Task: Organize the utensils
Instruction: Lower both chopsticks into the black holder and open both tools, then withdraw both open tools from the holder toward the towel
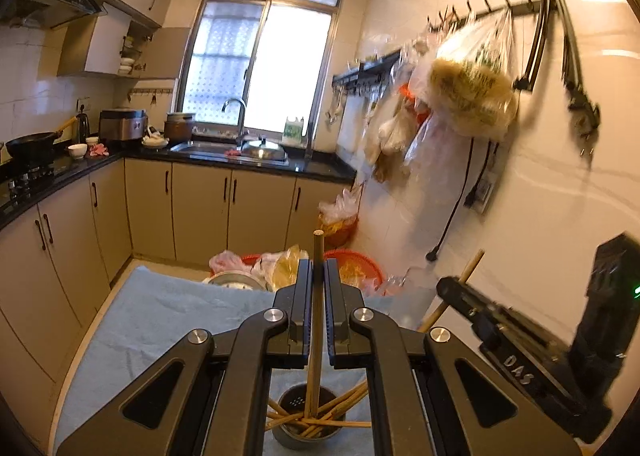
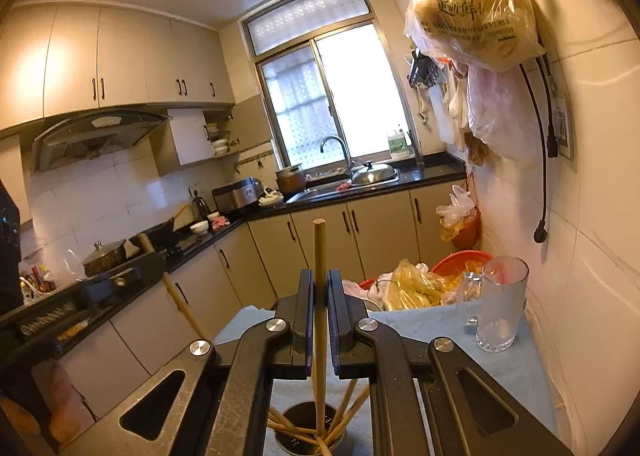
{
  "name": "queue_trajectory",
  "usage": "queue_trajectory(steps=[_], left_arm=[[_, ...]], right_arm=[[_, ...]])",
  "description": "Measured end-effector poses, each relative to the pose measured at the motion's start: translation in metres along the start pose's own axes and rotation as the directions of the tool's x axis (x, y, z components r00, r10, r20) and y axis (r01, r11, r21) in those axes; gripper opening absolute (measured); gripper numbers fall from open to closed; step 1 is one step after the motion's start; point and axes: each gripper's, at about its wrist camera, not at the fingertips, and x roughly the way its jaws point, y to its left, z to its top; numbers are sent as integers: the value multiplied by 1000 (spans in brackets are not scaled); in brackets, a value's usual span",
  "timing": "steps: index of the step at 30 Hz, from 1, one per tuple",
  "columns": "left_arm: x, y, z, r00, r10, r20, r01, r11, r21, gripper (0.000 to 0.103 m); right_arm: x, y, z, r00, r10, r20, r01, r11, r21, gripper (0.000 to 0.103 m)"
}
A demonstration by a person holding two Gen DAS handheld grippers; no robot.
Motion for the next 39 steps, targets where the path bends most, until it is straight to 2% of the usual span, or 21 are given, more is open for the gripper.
queue_trajectory(steps=[7, 21, 24, 26, 28, 30, 36, 39], left_arm=[[25, 6, -23, 996, 33, -80, -33, 999, -3, 5], [20, 8, -39, 994, 54, -90, -52, 998, 22, 5], [16, 9, -38, 994, 51, -99, -50, 999, 12, 15], [11, 10, -38, 994, 51, -94, -52, 999, -1, 35], [4, 10, -37, 995, 50, -81, -51, 999, -12, 37], [-4, 10, -36, 996, 46, -75, -47, 999, -15, 37], [-37, 6, -31, 998, 37, -43, -38, 999, -29, 49], [-61, 0, -30, 999, 35, -10, -36, 999, -20, 60]], right_arm=[[15, -5, -16, 999, 3, -40, -3, 1000, -3, 7], [30, -6, -40, 993, 11, -117, -11, 1000, 2, 8], [30, -6, -41, 993, 18, -119, -17, 1000, 12, 14], [26, -6, -39, 994, 19, -108, -17, 1000, 18, 39], [21, -5, -36, 996, 15, -93, -13, 1000, 19, 47], [15, -3, -33, 996, 15, -84, -13, 1000, 17, 47], [-12, -1, -23, 999, 5, -52, -4, 1000, 26, 51], [-30, 3, -19, 999, -1, -34, 2, 1000, 20, 55]])
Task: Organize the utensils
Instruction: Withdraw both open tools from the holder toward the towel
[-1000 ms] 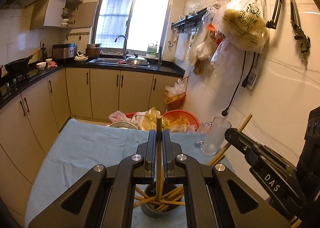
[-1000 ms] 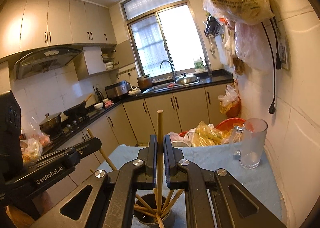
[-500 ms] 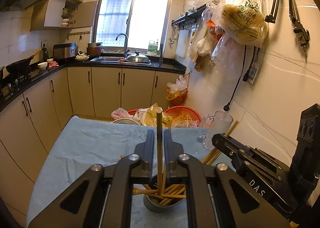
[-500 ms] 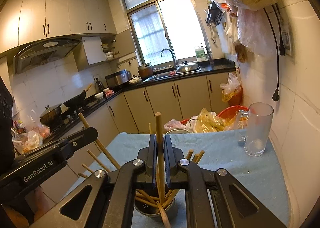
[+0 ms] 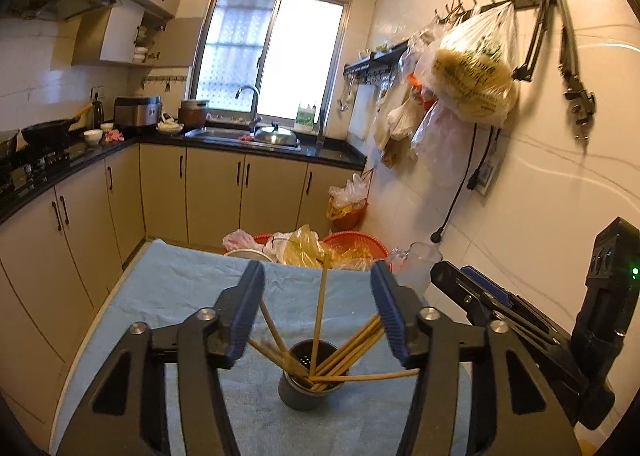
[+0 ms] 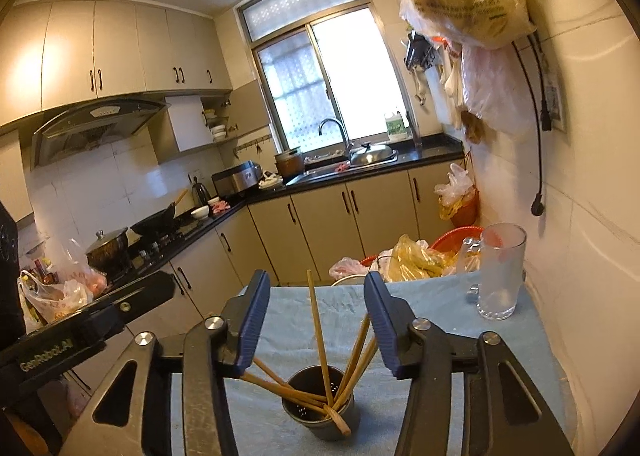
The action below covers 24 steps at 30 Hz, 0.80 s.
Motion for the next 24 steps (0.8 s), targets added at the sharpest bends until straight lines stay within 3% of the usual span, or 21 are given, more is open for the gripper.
queue_trajectory(steps=[5, 12, 24], left_arm=[[-35, -5, -6, 999, 21, 47, -23, 999, 29, 70], [-68, 5, -21, 998, 45, 54, -45, 999, 6, 76], [-72, 26, -66, 996, 92, -11, -92, 995, -32, 77]], right_arm=[[-31, 10, 1, 1000, -8, 23, 8, 1000, -22, 65], [-64, 14, -9, 999, -30, 24, 31, 999, -36, 74], [-73, -3, -51, 996, -56, -71, 57, 998, 8, 78]])
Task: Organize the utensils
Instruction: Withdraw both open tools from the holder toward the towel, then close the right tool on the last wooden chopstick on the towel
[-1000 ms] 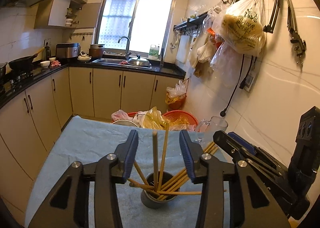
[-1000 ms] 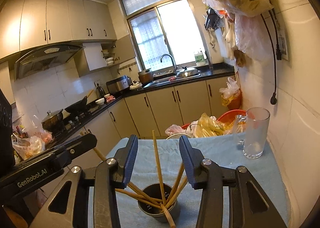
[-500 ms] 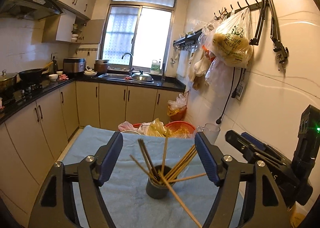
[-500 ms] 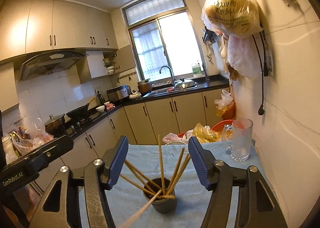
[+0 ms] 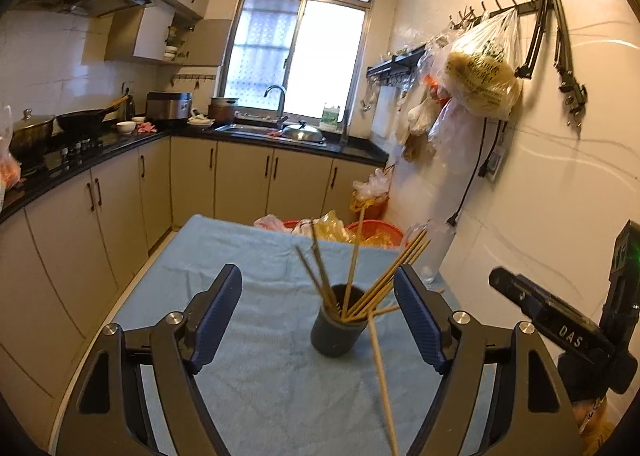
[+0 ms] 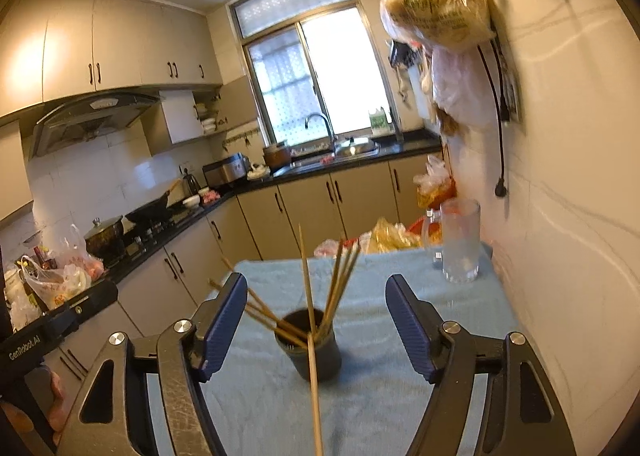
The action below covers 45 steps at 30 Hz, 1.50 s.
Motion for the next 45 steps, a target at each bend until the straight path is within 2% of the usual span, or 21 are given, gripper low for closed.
queue_trajectory(steps=[5, 9, 11, 13, 15, 16, 17, 18, 20, 21, 26, 35, 36, 37, 38, 43, 45], left_arm=[[5, 6, -28, 996, 81, -35, -80, 996, 25, 80], [5, 8, -49, 983, 180, -25, -177, 981, 74, 89], [4, 10, -57, 978, 210, -22, -208, 975, 74, 90], [8, 12, -64, 978, 203, -48, -200, 978, 55, 90], [12, 15, -68, 979, 190, -79, -187, 982, 37, 90], [12, 16, -70, 978, 188, -87, -185, 982, 34, 90], [12, 17, -72, 978, 189, -91, -186, 982, 34, 90], [10, 18, -75, 977, 193, -89, -190, 981, 37, 90], [9, 19, -76, 976, 202, -84, -198, 979, 48, 90], [8, 19, -77, 975, 204, -83, -200, 978, 52, 90], [9, 22, -80, 976, 200, -91, -198, 980, 35, 90], [20, 24, -84, 974, 193, -116, -190, 981, 40, 90], [24, 25, -85, 971, 198, -131, -193, 980, 47, 90], [27, 26, -87, 969, 201, -145, -196, 979, 50, 90], [31, 28, -89, 965, 204, -164, -198, 979, 51, 90], [44, 38, -101, 956, 201, -216, -198, 980, 33, 90], [46, 37, -103, 956, 202, -214, -200, 979, 34, 90]], right_arm=[[21, -10, -39, 989, 0, -146, 3, 1000, 23, 78], [35, -14, -68, 962, -27, -272, 21, 999, -26, 78], [48, -16, -82, 938, -54, -343, 36, 998, -59, 79], [69, -16, -95, 901, -78, -427, 45, 995, -88, 79], [87, -11, -107, 875, -73, -478, 31, 995, -96, 78], [98, -8, -114, 863, -67, -501, 19, 995, -100, 73], [104, -6, -118, 858, -64, -510, 12, 995, -104, 65], [111, -2, -122, 853, -59, -519, 0, 994, -112, 61], [121, 5, -124, 856, -42, -516, -24, 992, -122, 45], [124, 7, -124, 858, -38, -512, -30, 992, -123, 43], [140, 5, -122, 863, -48, -502, -13, 993, -118, 41], [173, 12, -84, 871, -88, -483, 20, 989, -144, 39], [174, 13, -82, 872, -87, -481, 19, 989, -145, 32], [174, 13, -82, 868, -78, -490, 8, 990, -144, 11], [173, 14, -82, 866, -81, -494, 10, 989, -145, 8], [153, 10, -92, 847, -76, -525, 4, 991, -136, 8], [143, -1, -98, 842, -107, -529, 39, 990, -139, 8]])
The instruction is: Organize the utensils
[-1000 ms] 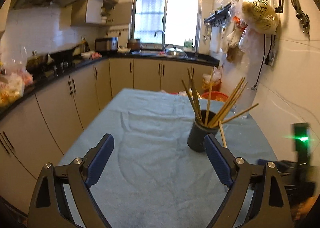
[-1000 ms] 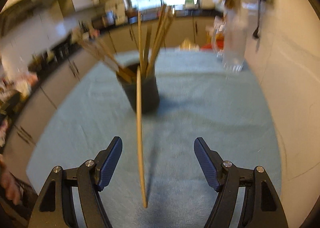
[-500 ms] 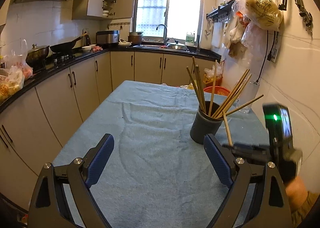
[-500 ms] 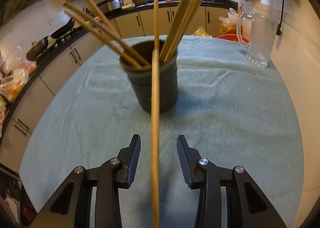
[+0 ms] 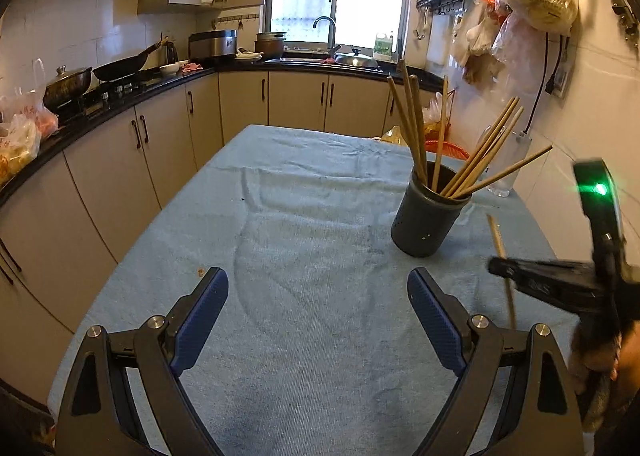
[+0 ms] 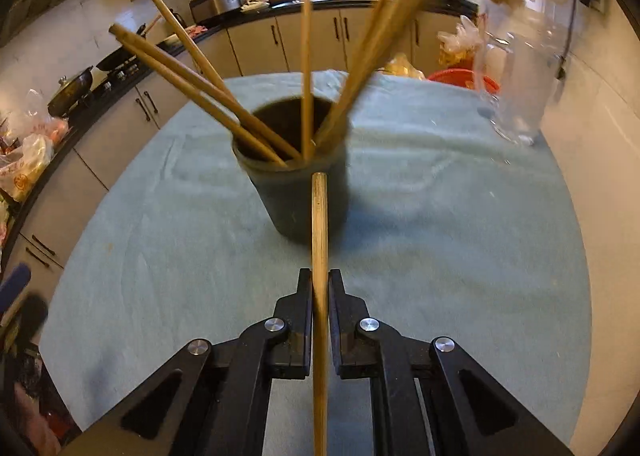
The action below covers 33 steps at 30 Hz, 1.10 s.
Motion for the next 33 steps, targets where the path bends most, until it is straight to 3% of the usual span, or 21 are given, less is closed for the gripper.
queue_trajectory(steps=[3, 4, 5, 7, 12, 14, 16, 24, 33], left_arm=[[0, -5, -2, 1000, 6, 12, -6, 1000, 15, 90], [0, -7, -3, 1000, 12, 18, -13, 1000, 23, 90], [0, -10, -4, 999, 26, 27, -27, 999, 34, 90], [-2, -14, -5, 997, 61, 46, -64, 996, 61, 90], [-7, -18, -9, 988, 126, 92, -135, 986, 95, 93], [-10, -18, -11, 985, 137, 104, -147, 985, 95, 95], [-12, -17, -11, 985, 131, 108, -141, 986, 88, 95], [-23, -17, -14, 994, 90, 68, -95, 992, 79, 96], [-57, -27, -22, 987, 75, 139, -89, 992, 94, 96]], right_arm=[[-7, -13, -13, 998, -57, 31, 57, 998, -8, 10], [-10, -15, -16, 996, -79, 41, 80, 997, -14, 18], [-12, -17, -17, 996, -81, 44, 82, 997, -8, 33], [-21, -17, -20, 996, -63, 66, 62, 998, 17, 47], [-46, -4, -30, 990, -49, 131, 44, 998, 41, 52], [-56, 1, -36, 987, -38, 156, 31, 998, 47, 64], [-64, 6, -42, 983, -46, 178, 39, 998, 45, 69], [-87, 10, -58, 968, -89, 234, 81, 996, 43, 73], [-108, 10, -78, 962, -88, 259, 69, 994, 79, 74]])
